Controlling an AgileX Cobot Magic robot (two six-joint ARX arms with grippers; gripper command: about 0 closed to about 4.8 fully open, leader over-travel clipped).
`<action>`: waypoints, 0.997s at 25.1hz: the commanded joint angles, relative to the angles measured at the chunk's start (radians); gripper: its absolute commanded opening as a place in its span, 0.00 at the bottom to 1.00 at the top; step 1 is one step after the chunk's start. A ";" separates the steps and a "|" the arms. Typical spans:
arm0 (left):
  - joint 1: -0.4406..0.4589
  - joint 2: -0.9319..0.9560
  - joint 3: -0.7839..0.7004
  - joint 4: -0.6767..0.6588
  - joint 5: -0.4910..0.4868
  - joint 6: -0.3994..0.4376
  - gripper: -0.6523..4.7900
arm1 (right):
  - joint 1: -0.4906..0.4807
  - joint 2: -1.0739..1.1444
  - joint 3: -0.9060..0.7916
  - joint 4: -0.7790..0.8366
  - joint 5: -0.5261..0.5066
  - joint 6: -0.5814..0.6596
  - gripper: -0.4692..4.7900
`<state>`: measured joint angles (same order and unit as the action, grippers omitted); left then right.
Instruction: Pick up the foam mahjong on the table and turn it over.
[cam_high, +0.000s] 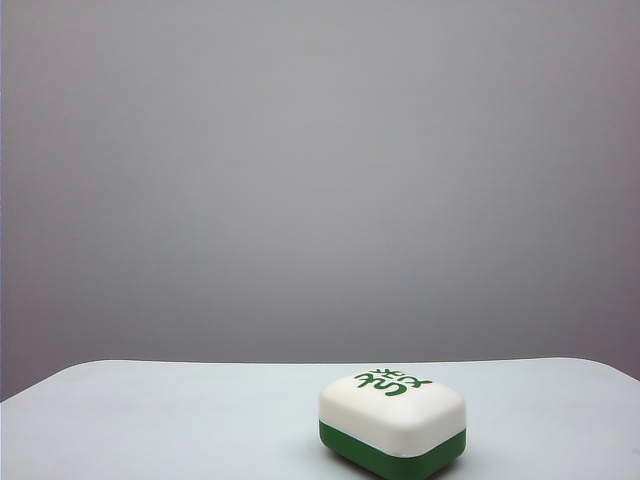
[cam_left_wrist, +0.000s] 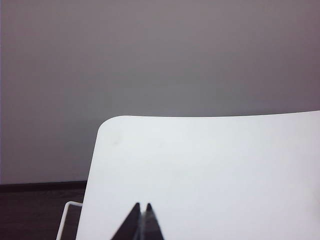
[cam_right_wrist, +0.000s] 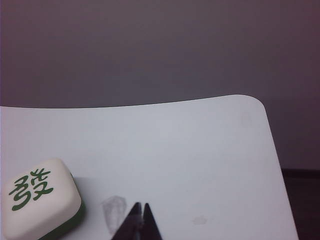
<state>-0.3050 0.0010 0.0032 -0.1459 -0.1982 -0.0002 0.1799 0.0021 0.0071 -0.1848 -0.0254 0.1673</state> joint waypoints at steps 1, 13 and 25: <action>0.000 0.000 0.003 0.013 0.000 0.000 0.11 | 0.000 0.000 -0.006 0.005 0.001 0.000 0.08; 0.000 0.000 0.058 0.036 0.038 -0.047 0.11 | 0.001 0.000 0.029 0.044 -0.017 0.114 0.08; 0.000 0.239 0.396 -0.053 -0.002 -0.023 0.11 | 0.001 0.307 0.324 0.064 0.008 0.131 0.08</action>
<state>-0.3061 0.2054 0.3717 -0.1772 -0.2024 -0.0635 0.1810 0.2501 0.3016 -0.1326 -0.0044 0.2962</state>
